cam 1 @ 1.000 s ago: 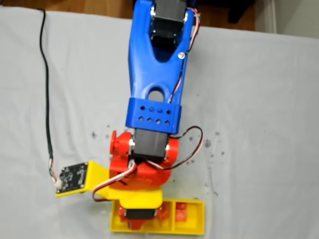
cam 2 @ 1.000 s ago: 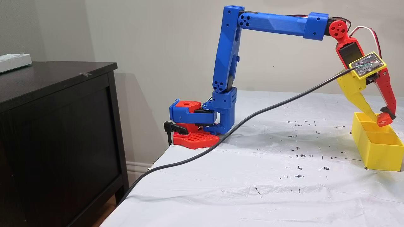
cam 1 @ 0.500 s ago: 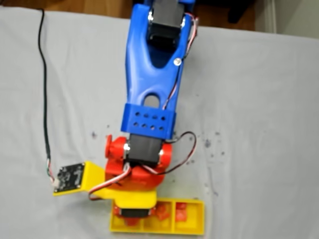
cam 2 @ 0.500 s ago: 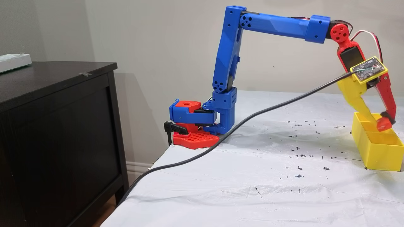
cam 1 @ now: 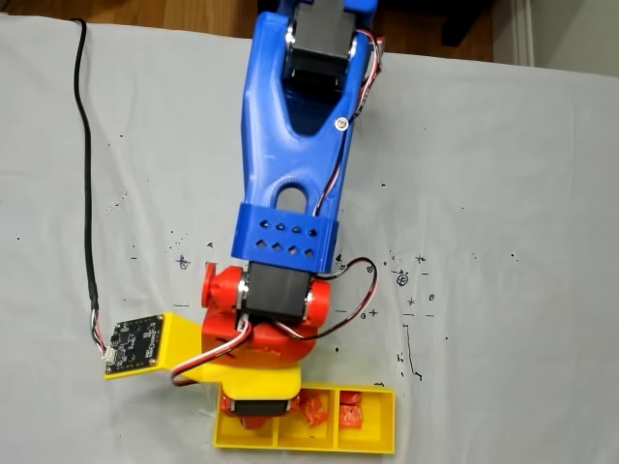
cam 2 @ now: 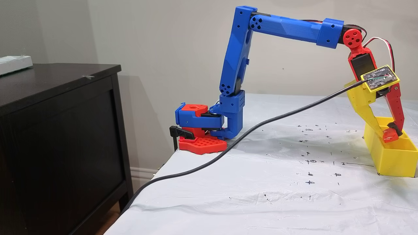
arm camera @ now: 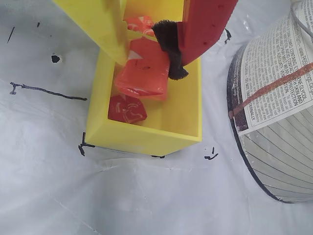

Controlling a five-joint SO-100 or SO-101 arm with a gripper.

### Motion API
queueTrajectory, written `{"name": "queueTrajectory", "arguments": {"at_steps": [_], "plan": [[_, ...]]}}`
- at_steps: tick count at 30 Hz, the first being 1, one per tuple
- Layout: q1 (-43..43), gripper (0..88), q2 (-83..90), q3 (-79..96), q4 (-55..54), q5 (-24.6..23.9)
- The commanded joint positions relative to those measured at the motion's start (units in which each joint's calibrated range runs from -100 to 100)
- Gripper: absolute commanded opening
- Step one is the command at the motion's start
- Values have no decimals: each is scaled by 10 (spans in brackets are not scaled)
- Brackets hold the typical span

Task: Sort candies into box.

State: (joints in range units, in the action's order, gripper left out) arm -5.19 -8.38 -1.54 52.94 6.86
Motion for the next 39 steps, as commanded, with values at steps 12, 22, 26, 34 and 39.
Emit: {"name": "queueTrajectory", "arguments": {"at_steps": [12, 22, 26, 34, 39], "plan": [[-2, 312, 7, -31, -1, 12], [-3, 76, 74, 12, -15, 17], [1, 2, 136, 60, -39, 11], [31, 2, 314, 239, -107, -14], [58, 2, 457, 405, -168, -33]]}}
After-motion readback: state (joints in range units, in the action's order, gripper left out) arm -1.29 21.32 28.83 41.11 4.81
